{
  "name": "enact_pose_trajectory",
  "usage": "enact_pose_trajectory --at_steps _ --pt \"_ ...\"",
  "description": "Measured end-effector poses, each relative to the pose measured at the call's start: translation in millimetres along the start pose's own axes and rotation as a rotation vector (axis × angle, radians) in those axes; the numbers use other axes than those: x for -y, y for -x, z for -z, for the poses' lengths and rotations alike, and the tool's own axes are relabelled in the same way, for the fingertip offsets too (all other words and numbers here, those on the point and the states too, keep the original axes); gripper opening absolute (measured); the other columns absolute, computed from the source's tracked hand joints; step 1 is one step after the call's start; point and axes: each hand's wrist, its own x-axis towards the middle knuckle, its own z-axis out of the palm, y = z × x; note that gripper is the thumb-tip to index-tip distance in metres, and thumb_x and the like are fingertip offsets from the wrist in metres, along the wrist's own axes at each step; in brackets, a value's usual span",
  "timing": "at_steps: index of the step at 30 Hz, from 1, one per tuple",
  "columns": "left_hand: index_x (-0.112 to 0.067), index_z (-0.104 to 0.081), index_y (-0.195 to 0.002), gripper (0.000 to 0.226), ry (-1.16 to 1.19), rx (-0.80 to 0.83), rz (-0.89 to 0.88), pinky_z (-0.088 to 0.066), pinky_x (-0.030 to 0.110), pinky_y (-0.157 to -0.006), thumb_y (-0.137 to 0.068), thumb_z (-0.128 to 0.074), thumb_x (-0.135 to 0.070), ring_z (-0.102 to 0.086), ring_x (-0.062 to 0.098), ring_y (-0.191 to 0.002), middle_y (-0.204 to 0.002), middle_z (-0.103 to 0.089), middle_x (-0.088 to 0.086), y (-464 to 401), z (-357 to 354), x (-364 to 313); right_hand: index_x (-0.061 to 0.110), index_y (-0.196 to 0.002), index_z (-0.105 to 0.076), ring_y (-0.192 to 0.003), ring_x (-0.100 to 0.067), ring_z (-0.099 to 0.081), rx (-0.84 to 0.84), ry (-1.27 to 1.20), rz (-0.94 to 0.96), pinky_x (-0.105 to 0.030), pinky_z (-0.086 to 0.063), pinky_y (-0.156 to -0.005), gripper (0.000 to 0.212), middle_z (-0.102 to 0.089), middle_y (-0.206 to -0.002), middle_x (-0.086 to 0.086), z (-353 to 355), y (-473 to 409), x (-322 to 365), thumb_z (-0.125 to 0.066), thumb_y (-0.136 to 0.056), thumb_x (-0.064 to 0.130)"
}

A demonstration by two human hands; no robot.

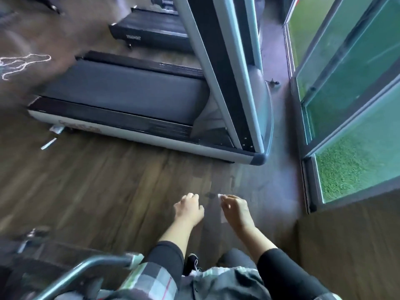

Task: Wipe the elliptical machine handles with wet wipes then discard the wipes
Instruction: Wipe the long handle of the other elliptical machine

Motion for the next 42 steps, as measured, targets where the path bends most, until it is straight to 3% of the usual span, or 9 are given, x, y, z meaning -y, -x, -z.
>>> enact_pose_trajectory --at_steps 9,12,16,18,21,24,29,34,42 --pt "-0.008 -0.052 -0.130 0.038 0.299 -0.077 0.315 -0.038 0.032 -0.103 -0.095 -0.049 -0.021 -0.047 0.026 -0.128 -0.136 -0.047 0.007 -117.8 61.3 44.3 0.000 -0.093 -0.071 -0.085 -0.027 -0.067 0.356 0.018 0.271 -0.029 -0.051 -0.076 0.015 -0.071 -0.094 -0.012 -26.5 -188.8 69.0 -0.057 -0.089 0.004" --pt "-0.005 -0.041 -0.140 0.045 0.403 -0.136 0.460 -0.019 0.020 -0.109 -0.099 -0.043 -0.021 -0.032 0.022 -0.140 -0.150 -0.034 0.012 -148.3 88.0 62.6 0.000 -0.075 -0.066 -0.072 -0.021 -0.064 0.469 0.065 0.375 -0.035 -0.052 -0.069 0.019 -0.069 -0.075 -0.011 -40.6 -250.5 101.5 -0.056 -0.089 0.007" --pt "-0.011 -0.034 -0.146 0.050 0.463 -0.234 0.635 -0.023 0.026 -0.113 -0.100 -0.042 -0.027 -0.032 0.022 -0.140 -0.152 -0.033 0.010 -165.4 118.5 97.0 0.015 -0.042 -0.032 -0.047 -0.008 -0.038 0.614 0.067 0.403 -0.020 -0.032 -0.050 0.052 -0.042 -0.044 0.003 -61.0 -304.1 161.9 -0.048 -0.090 0.010" --pt "-0.014 -0.039 -0.144 0.048 0.473 -0.279 0.731 -0.028 0.028 -0.110 -0.099 -0.043 -0.030 -0.037 0.020 -0.137 -0.149 -0.040 0.006 -164.7 129.9 118.2 0.021 -0.037 -0.033 -0.050 -0.011 -0.047 0.716 0.081 0.438 -0.017 -0.037 -0.052 0.058 -0.049 -0.045 0.003 -81.5 -320.6 191.0 -0.045 -0.093 0.020" --pt "-0.020 -0.045 -0.139 0.044 0.472 -0.298 0.858 -0.036 0.031 -0.105 -0.097 -0.044 -0.034 -0.043 0.018 -0.132 -0.144 -0.045 -0.001 -154.3 147.6 151.1 0.032 -0.047 -0.040 -0.069 -0.011 -0.056 0.832 0.052 0.522 -0.026 -0.045 -0.072 0.049 -0.058 -0.064 0.002 -117.7 -335.4 229.5 -0.047 -0.096 0.026" --pt "-0.020 -0.044 -0.139 0.044 0.511 -0.303 0.935 -0.037 0.034 -0.105 -0.097 -0.042 -0.033 -0.042 0.018 -0.132 -0.145 -0.042 -0.003 -154.2 165.7 196.5 0.012 -0.050 -0.043 -0.050 -0.004 -0.043 0.856 -0.005 0.636 -0.025 -0.038 -0.058 0.047 -0.048 -0.051 0.004 -159.5 -349.1 270.2 -0.050 -0.096 0.020" --pt "-0.018 -0.046 -0.136 0.042 0.558 -0.366 1.059 -0.038 0.034 -0.104 -0.096 -0.043 -0.032 -0.043 0.018 -0.131 -0.141 -0.046 -0.002 -151.9 195.5 284.5 0.019 -0.051 -0.034 -0.054 -0.010 -0.036 0.925 0.010 0.688 -0.028 -0.032 -0.058 0.047 -0.038 -0.054 0.006 -229.1 -360.4 351.2 -0.051 -0.095 0.022" --pt "-0.017 -0.043 -0.139 0.045 0.642 -0.434 1.200 -0.038 0.035 -0.104 -0.097 -0.043 -0.033 -0.041 0.017 -0.132 -0.143 -0.043 -0.002 -133.3 222.1 364.7 0.002 -0.073 -0.061 -0.065 -0.022 -0.055 0.976 0.026 0.769 -0.032 -0.045 -0.064 0.031 -0.061 -0.069 -0.009 -293.8 -364.6 420.2 -0.053 -0.094 0.022" --pt "-0.015 -0.038 -0.143 0.051 0.803 -0.487 1.495 -0.042 0.036 -0.103 -0.096 -0.047 -0.031 -0.046 0.023 -0.129 -0.141 -0.047 0.005 -93.3 235.4 469.7 0.003 -0.093 -0.072 -0.088 -0.025 -0.065 1.154 0.020 0.941 -0.030 -0.045 -0.079 0.021 -0.072 -0.091 -0.012 -396.2 -340.0 537.5 -0.058 -0.093 0.018"
